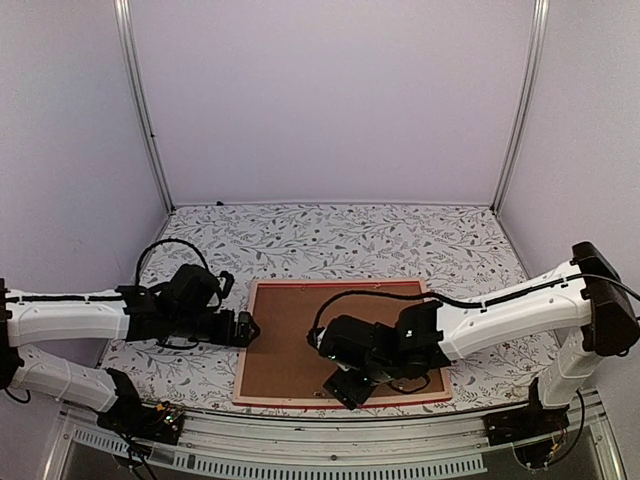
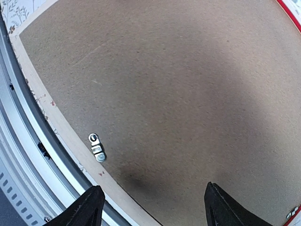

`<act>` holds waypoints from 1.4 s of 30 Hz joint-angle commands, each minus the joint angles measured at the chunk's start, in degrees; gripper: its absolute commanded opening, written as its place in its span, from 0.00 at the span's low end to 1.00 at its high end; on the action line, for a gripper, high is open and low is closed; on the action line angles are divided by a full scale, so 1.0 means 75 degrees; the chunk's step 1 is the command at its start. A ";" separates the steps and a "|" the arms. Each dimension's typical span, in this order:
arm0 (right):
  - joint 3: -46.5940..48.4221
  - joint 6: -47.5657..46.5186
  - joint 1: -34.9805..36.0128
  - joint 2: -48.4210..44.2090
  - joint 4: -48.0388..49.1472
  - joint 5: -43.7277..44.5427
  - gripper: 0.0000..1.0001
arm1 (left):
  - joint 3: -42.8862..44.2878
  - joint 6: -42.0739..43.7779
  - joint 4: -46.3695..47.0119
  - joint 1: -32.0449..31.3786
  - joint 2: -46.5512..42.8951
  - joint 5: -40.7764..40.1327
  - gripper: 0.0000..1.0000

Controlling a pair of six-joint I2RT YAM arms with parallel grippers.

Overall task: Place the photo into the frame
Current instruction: Press the fastener onto the backboard, then place the photo frame at the center of the board.

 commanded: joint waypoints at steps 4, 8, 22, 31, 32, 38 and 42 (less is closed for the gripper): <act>-0.0834 0.0746 -0.1150 -0.1323 -0.0137 -0.0026 0.77 | -0.0701 -0.1404 -0.1140 -0.0992 -0.1042 0.0068 0.98; -0.1260 0.1260 -0.2118 -0.1961 -0.0489 -0.0080 0.77 | -0.0740 -0.1774 -0.1426 -0.1625 -0.1050 0.0062 0.96; -0.2925 0.1929 -0.3837 -0.2890 -0.0587 -0.1009 0.78 | -0.0667 -0.1773 -0.1047 -0.2197 0.0309 -0.0004 0.78; -0.3526 0.1778 -0.4158 -0.2427 0.0215 -0.1620 0.78 | -0.0770 -0.1769 -0.0622 -0.2197 0.0651 0.0008 0.69; -0.3574 0.1755 -0.4172 -0.2371 0.0291 -0.1645 0.78 | -0.0766 -0.1772 -0.0609 -0.2192 0.0688 0.0007 0.69; -0.3983 0.1757 -0.4170 -0.2142 0.0736 -0.2182 0.74 | -0.0828 -0.1864 -0.0630 -0.2285 0.1001 0.0088 0.69; -0.4141 0.1771 -0.4168 -0.2043 0.0749 -0.2049 0.72 | -0.0784 -0.1915 -0.0828 -0.2484 0.1335 -0.0029 0.68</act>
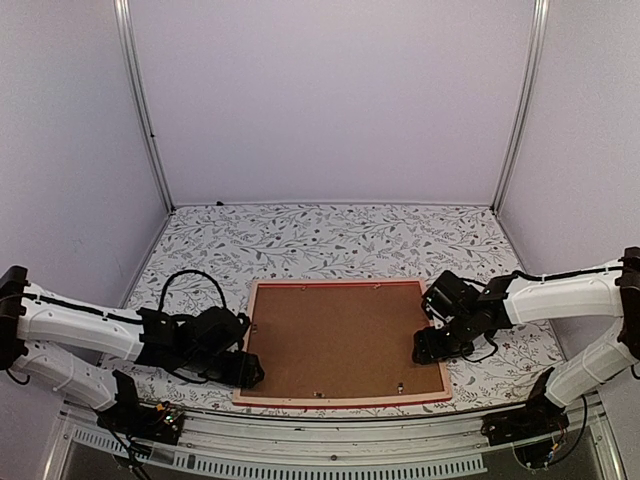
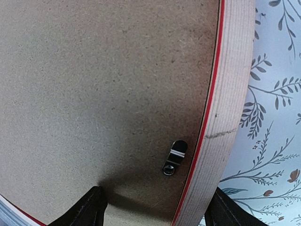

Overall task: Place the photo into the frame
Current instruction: Place the photo frame at the center of the board.

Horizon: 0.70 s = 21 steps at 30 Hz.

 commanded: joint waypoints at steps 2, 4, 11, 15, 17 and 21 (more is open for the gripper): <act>-0.0447 -0.0065 0.0033 0.0502 0.0504 -0.0273 0.72 | -0.0192 -0.0093 -0.0631 -0.0384 0.0914 -0.0036 0.68; -0.0420 -0.0071 0.0041 0.0527 0.0480 -0.0236 0.72 | -0.0124 -0.0118 -0.0712 -0.0527 0.1119 -0.0028 0.68; -0.0166 0.0070 0.0041 0.0702 0.0089 0.0118 0.70 | 0.0286 -0.0146 -0.1345 -0.0900 0.1861 -0.0304 0.67; -0.0063 0.0201 0.0041 0.0752 0.0113 0.0304 0.68 | 0.0430 -0.0133 -0.1506 -0.0910 0.1874 -0.0612 0.67; -0.0038 0.0218 0.0047 0.0776 0.0139 0.0290 0.68 | 0.0530 -0.0124 -0.1563 -0.0910 0.1802 -0.0699 0.67; 0.0080 0.0231 0.0041 0.0686 0.0071 0.0330 0.68 | 0.0569 -0.0102 -0.1570 -0.0917 0.1288 -0.0857 0.68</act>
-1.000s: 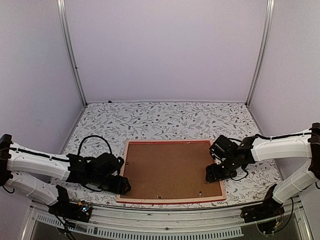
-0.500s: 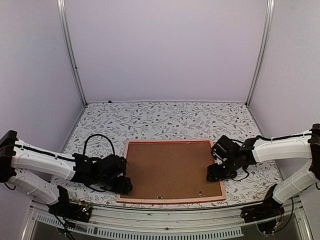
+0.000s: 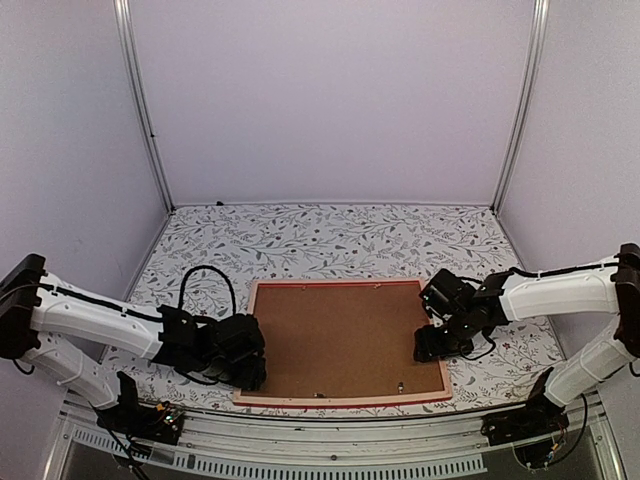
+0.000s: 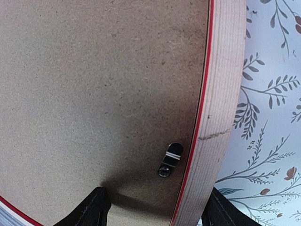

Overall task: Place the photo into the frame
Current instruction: Place the photo frame at the center of the board.

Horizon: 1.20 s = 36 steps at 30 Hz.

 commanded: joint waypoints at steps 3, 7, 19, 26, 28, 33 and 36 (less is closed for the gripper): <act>-0.0003 0.0000 0.0047 0.0093 0.0267 0.0085 0.71 | -0.0392 0.0342 -0.0564 -0.0170 -0.0448 0.0048 0.72; 0.0182 -0.0004 0.0036 -0.0154 0.0158 0.0048 0.73 | -0.0438 0.0435 -0.0577 0.0069 -0.1055 0.0186 0.83; 0.0232 -0.0169 -0.0259 0.0302 0.0345 0.0084 0.70 | -0.0542 0.0820 -0.0307 0.0458 -0.0371 0.0733 0.75; 0.0229 -0.0209 -0.0288 0.0697 0.0547 0.0209 0.67 | -0.0311 0.0696 -0.0697 0.0497 -0.0100 -0.0177 0.65; 0.0265 -0.0191 -0.0291 0.0705 0.0560 0.0276 0.66 | -0.0179 0.0742 -0.0623 0.0511 -0.0076 -0.0359 0.63; 0.0512 -0.0229 -0.0296 0.0447 0.0323 0.0339 0.67 | -0.0002 0.1083 -0.0197 0.0737 -0.0432 -0.0161 0.68; 0.0647 -0.0258 -0.0378 0.0217 0.0200 0.0332 0.72 | 0.0053 0.1307 -0.0181 0.1087 -0.0873 -0.0042 0.81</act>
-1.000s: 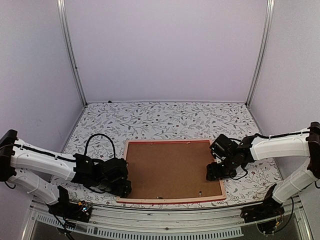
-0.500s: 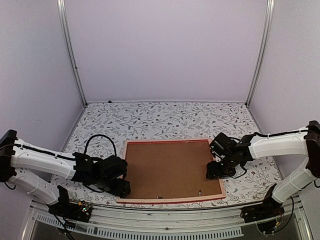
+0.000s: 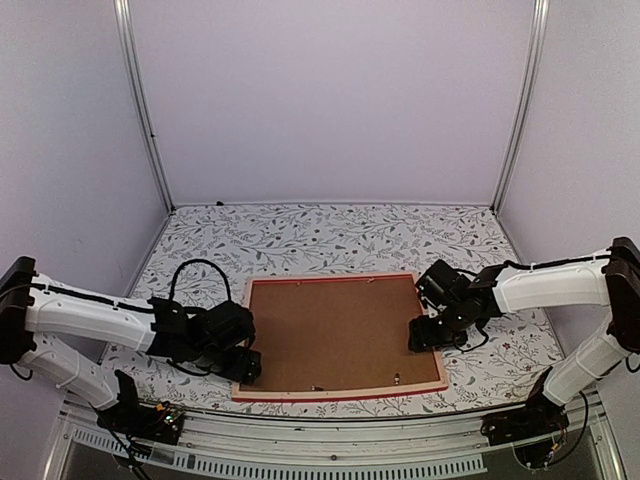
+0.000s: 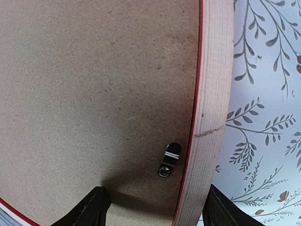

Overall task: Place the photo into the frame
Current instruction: Place the photo frame at the center of the board, then press the fastener onto the backboard.

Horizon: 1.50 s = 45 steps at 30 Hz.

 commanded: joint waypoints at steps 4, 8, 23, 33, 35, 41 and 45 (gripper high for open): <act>0.0367 -0.0189 -0.0269 -0.0337 -0.0074 -0.0014 0.75 | 0.0116 0.0832 0.0324 0.1063 -0.0935 0.0309 0.90; 0.0588 -0.0329 -0.0375 -0.0228 -0.0053 -0.0108 0.77 | 0.0188 0.1226 0.0683 0.1710 -0.0762 0.0787 0.93; 0.0908 -0.0989 -0.1240 0.0269 0.0276 -0.0709 0.72 | 0.1090 0.2445 0.1293 0.3290 0.0939 0.1421 0.68; 0.0812 -0.1061 -0.1317 0.0426 0.0434 -0.0698 0.72 | 0.1440 0.2566 0.1740 0.3452 0.1791 0.1447 0.62; 0.0786 -0.1061 -0.1311 0.0420 0.0452 -0.0683 0.71 | 0.1440 0.2526 0.1764 0.3450 0.1913 0.1419 0.60; 0.0718 -0.1067 -0.1323 0.0374 0.0474 -0.0671 0.71 | 0.1298 0.2404 0.1757 0.3458 0.1870 0.1083 0.51; 0.0711 -0.1072 -0.1324 0.0383 0.0505 -0.0705 0.71 | 0.1199 0.2367 0.1881 0.3458 0.1911 0.0913 0.44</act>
